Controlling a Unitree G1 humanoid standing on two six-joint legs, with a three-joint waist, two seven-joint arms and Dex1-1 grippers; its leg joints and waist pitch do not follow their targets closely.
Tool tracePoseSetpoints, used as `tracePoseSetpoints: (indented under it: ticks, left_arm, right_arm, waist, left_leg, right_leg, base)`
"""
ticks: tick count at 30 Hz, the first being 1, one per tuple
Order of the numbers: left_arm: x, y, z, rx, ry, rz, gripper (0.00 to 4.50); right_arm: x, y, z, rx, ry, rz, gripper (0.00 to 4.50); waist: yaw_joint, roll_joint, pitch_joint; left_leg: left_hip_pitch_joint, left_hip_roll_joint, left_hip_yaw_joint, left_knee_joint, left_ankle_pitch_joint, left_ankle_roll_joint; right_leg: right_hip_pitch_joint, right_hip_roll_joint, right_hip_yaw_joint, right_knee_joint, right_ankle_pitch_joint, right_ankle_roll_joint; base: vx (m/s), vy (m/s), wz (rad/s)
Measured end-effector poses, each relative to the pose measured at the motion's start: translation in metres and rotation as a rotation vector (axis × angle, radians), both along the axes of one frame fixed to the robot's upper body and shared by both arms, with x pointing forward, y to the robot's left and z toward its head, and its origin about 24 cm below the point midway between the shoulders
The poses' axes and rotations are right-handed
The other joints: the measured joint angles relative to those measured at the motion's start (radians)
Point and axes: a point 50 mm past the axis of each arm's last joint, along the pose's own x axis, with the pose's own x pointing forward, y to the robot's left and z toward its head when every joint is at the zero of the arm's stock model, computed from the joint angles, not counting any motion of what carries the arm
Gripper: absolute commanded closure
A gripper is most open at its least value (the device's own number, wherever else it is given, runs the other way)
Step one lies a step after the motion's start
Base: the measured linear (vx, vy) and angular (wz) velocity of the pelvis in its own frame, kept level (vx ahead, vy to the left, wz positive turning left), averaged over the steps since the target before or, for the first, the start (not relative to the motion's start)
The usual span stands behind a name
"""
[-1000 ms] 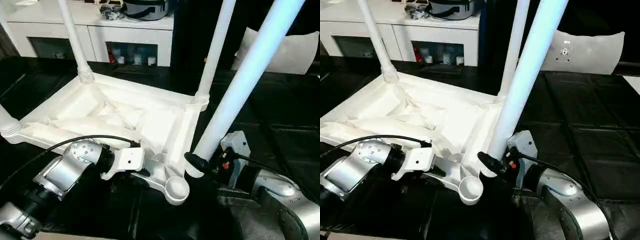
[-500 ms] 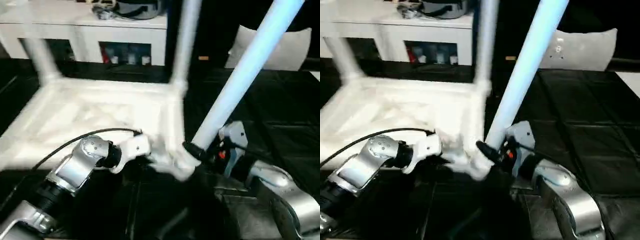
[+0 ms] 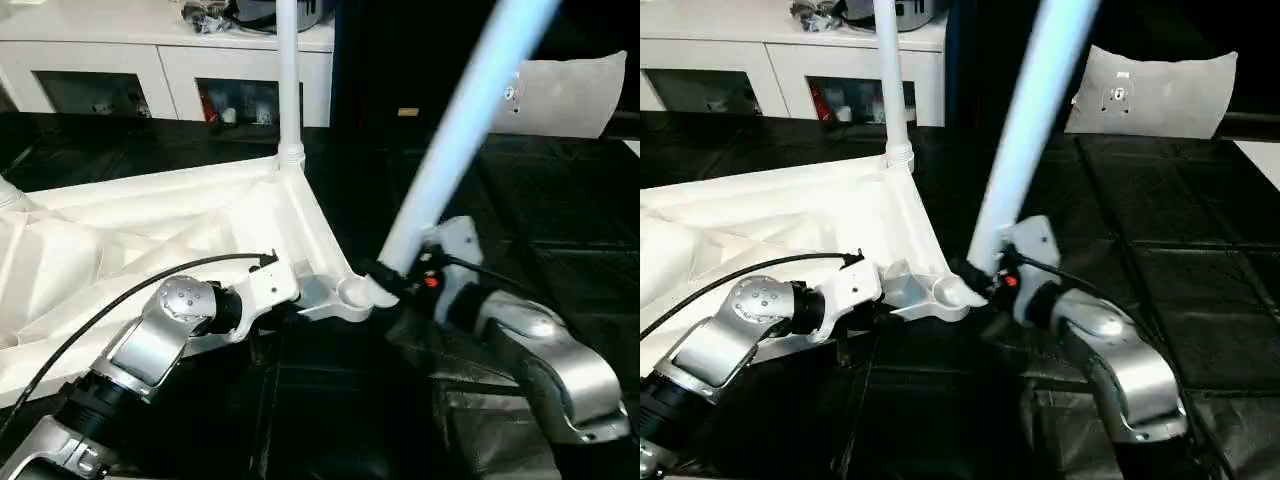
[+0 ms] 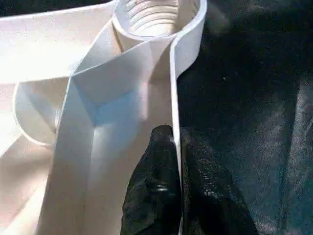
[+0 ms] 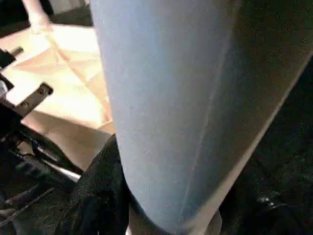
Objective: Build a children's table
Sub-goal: Insert table leg to table base
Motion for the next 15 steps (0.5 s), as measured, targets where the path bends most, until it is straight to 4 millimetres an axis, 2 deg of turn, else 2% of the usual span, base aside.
tracePoseSetpoints:
  ticks: [7, 8, 12, 15]
  left_arm:
    - [0.002, 0.004, 0.0, 0.017, -0.023, -0.037, 4.5]
    - [0.002, 0.003, 0.001, 0.012, -0.015, -0.037, 4.06]
    - [0.006, -0.001, 0.005, -0.051, -0.004, -0.02, 3.88]
    - [0.007, -0.004, 0.005, -0.064, -0.011, -0.02, 3.55]
  right_arm:
    - [0.009, 0.007, 0.0, 0.031, 0.025, 0.02, 2.57]
    - [0.01, 0.007, 0.0, 0.033, 0.017, 0.021, 2.57]
    - [0.013, 0.005, -0.003, 0.032, -0.002, 0.01, 2.57]
    - [0.013, 0.007, -0.003, 0.04, -0.01, 0.017, 2.57]
  waist:
    - [0.006, -0.002, 0.001]
    - [0.008, -0.003, 0.002]
    - [0.017, -0.003, 0.002]
    - [0.024, -0.003, 0.002]
  left_leg:
    - [0.0, 0.001, 0.0, -0.001, 0.001, -0.002]
    - [0.0, 0.001, 0.001, -0.001, 0.001, -0.002]
    - [0.0, 0.001, 0.002, -0.001, 0.001, -0.003]
    - [0.0, 0.001, 0.002, -0.001, 0.001, -0.003]
  right_leg:
    - [0.0, 0.0, 0.0, 0.0, 0.0, 0.0]
    - [0.0, 0.0, 0.0, 0.0, 0.0, 0.0]
    - [0.0, -0.001, 0.0, 0.0, 0.001, -0.001]
    - [0.0, -0.001, 0.0, 0.0, 0.0, -0.001]
  base:
    - [0.0, 0.0, 0.0]
    - [0.0, 0.0, 0.0]
    - [0.0, 0.0, 0.0]
    - [0.0, 0.0, 0.0]
